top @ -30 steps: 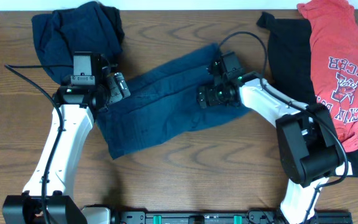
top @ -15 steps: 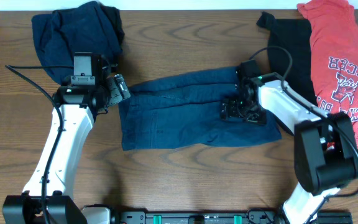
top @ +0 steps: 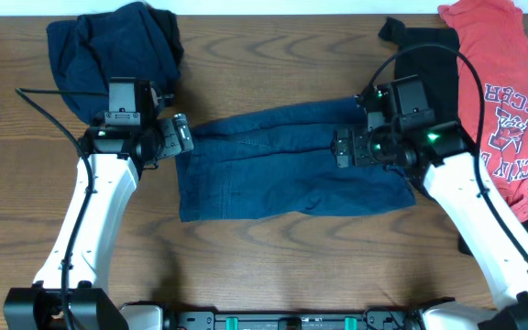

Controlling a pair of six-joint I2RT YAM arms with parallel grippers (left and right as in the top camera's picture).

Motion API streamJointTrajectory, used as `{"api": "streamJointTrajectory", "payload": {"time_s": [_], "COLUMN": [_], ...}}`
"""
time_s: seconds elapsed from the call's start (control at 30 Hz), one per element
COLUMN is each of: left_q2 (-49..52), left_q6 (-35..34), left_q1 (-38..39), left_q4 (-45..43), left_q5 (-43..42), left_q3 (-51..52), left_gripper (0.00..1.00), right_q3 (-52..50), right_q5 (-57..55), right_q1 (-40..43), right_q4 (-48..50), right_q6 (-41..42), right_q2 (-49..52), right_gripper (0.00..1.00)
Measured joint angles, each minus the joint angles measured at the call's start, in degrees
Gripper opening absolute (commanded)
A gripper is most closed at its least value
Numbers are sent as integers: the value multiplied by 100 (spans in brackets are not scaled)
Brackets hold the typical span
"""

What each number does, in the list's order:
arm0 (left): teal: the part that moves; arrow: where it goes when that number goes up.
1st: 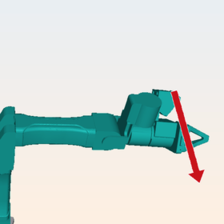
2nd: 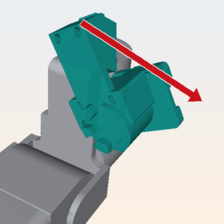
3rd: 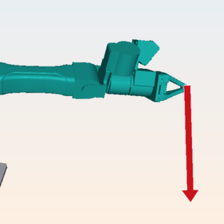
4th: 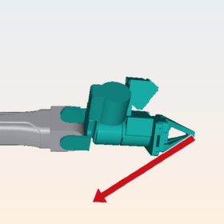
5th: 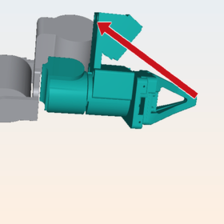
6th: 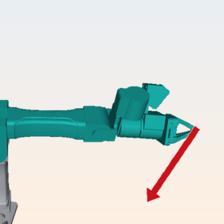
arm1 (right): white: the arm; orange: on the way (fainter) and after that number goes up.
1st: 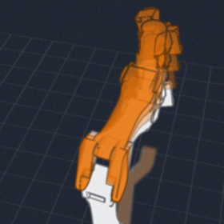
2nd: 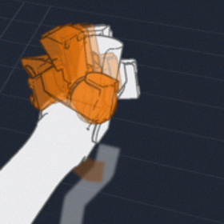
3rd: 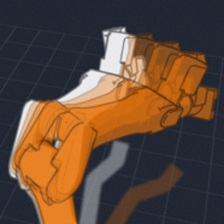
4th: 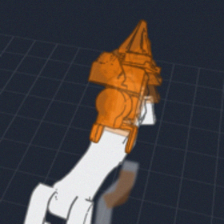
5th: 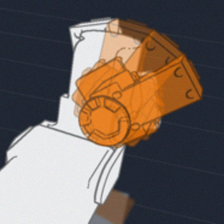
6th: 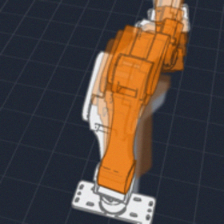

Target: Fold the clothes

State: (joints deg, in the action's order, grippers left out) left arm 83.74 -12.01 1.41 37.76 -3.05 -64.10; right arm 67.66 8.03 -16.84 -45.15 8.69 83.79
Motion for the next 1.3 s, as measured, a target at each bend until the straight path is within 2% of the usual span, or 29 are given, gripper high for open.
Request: {"api": "streamJointTrajectory", "payload": {"time_s": [0.27,0.63,0.7,0.83,0.87,0.93,1.07,1.1,1.3], "left_q2": [166,1255,1460,1709,1729,1731,1731,1731,1528], "left_q6": [529,1368,1473,1578,1611,1644,1655,1655,1694], "left_q1": [-2,0,0,0,0,0,0,0,0], "left_q4": [-236,-470,-592,-767,-776,-780,-798,-807,-769], "left_q5": [-83,-1106,-1244,-1421,-1464,-1543,-1827,-1897,-2057], "left_q3": [0,0,0,0,0,0,0,0,0], "left_gripper": [98,96,92,77,68,58,13,7,6], "right_q3": [22,31,31,33,33,33,33,33,44], "right_q5": [-85,-144,-155,-162,-164,-162,-164,-164,-164], "right_q1": [70,376,407,420,420,420,420,420,420], "right_q4": [435,400,411,431,431,442,566,590,621], "right_q6": [-684,-879,-901,-929,-942,-944,-940,-940,-940], "right_q2": [20,170,210,297,315,348,356,356,356], "right_gripper": [99,99,99,94,91,89,89,89,91]}}
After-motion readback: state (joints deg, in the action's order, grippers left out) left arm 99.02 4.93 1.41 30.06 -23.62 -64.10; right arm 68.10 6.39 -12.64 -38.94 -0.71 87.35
